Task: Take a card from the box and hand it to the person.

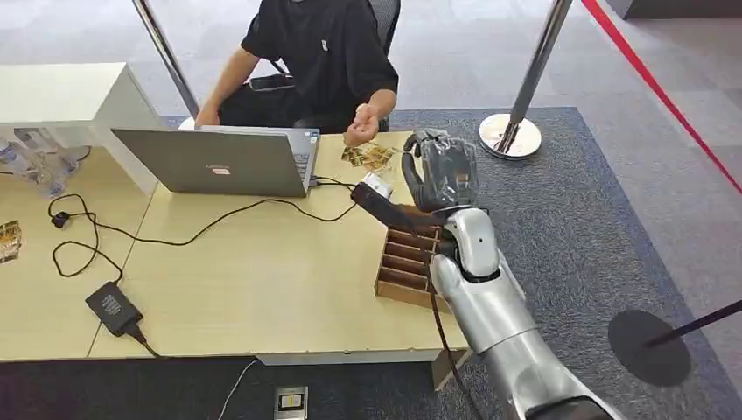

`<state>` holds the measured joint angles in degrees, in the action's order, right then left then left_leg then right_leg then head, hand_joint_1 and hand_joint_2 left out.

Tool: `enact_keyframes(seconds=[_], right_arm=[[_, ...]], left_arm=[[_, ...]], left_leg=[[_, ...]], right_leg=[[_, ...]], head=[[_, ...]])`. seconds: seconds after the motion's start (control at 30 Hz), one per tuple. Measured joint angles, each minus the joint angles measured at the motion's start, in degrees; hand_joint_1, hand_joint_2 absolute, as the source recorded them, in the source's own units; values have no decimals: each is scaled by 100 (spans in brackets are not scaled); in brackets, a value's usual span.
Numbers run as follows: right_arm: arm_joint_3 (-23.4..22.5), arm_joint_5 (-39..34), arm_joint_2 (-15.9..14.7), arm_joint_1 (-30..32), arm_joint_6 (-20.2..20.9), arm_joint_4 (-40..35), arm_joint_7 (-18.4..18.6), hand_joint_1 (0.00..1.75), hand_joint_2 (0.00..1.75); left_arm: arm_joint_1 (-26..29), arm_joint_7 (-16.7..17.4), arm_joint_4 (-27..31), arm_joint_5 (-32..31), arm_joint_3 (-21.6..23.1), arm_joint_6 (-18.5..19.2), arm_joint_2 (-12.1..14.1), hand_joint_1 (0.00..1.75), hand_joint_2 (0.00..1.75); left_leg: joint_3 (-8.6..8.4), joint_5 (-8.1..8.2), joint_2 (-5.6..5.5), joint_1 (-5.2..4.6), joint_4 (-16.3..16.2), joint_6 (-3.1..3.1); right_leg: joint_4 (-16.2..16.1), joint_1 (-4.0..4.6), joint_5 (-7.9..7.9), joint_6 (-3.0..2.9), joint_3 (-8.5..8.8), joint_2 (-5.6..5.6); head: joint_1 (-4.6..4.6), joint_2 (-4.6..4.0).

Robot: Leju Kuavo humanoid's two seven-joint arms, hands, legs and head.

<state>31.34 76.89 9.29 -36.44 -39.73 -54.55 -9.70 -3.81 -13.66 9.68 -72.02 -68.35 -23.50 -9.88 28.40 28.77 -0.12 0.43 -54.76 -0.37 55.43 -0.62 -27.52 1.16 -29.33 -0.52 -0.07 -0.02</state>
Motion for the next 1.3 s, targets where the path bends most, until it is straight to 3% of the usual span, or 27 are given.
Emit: enact_keyframes(seconds=[0.2,0.33,0.6,0.8,0.83,0.9,0.93,1.0,1.03,1.13,1.3], right_arm=[[-101,90,237,39,-2,-18,-177,131,175],[-175,138,317,39,-2,-11,-190,138,175],[-243,335,429,39,-2,85,-105,138,175],[-284,510,464,27,-2,223,72,126,175],[-284,534,466,21,-2,267,122,23,175],[-284,555,477,-13,-2,365,175,23,175],[-284,599,481,-27,-2,411,227,0,175],[-282,776,492,-92,-2,590,417,0,175],[-282,842,497,-127,-2,673,503,0,0],[-280,947,512,-231,-2,996,726,0,0],[-280,883,492,-244,-5,1128,791,0,0]], left_arm=[[-2,46,0,7,0,-20,0,0,0],[3,44,0,11,0,-35,-2,0,0],[-2,-4,0,17,0,-55,-4,0,0],[-4,-4,0,20,0,-70,-7,0,0],[-3,-7,0,24,0,-70,-7,0,0],[-4,-15,0,26,0,-72,-9,0,0],[-4,-24,0,28,0,-72,-9,0,0],[-4,-50,0,44,0,-72,-13,0,0],[-3,-61,0,44,0,-72,-15,0,0],[-4,-74,0,44,-2,-79,-26,0,0],[-5,-72,0,35,-2,-79,-37,0,0]], left_leg=[[1,0,0,0,0,0],[1,0,0,0,0,0],[0,0,0,0,0,0],[1,0,0,0,0,0],[1,0,0,0,0,0],[0,0,0,0,0,0],[1,0,0,0,0,0],[1,0,0,0,0,0],[0,0,0,0,0,0],[1,0,-1,0,0,0],[1,0,0,0,0,0]], right_leg=[[0,0,0,0,0,0],[0,0,0,0,0,0],[0,0,0,0,0,0],[0,0,0,0,0,0],[0,0,0,0,0,0],[0,0,0,0,0,0],[0,0,0,0,0,0],[0,0,0,0,0,0],[0,0,0,0,0,0],[0,0,0,0,0,0],[-1,0,0,0,-1,0]], head=[[0,0],[0,0],[0,2],[-2,0],[0,0],[-2,2],[0,2],[0,0],[0,2],[-2,0],[-2,0]])
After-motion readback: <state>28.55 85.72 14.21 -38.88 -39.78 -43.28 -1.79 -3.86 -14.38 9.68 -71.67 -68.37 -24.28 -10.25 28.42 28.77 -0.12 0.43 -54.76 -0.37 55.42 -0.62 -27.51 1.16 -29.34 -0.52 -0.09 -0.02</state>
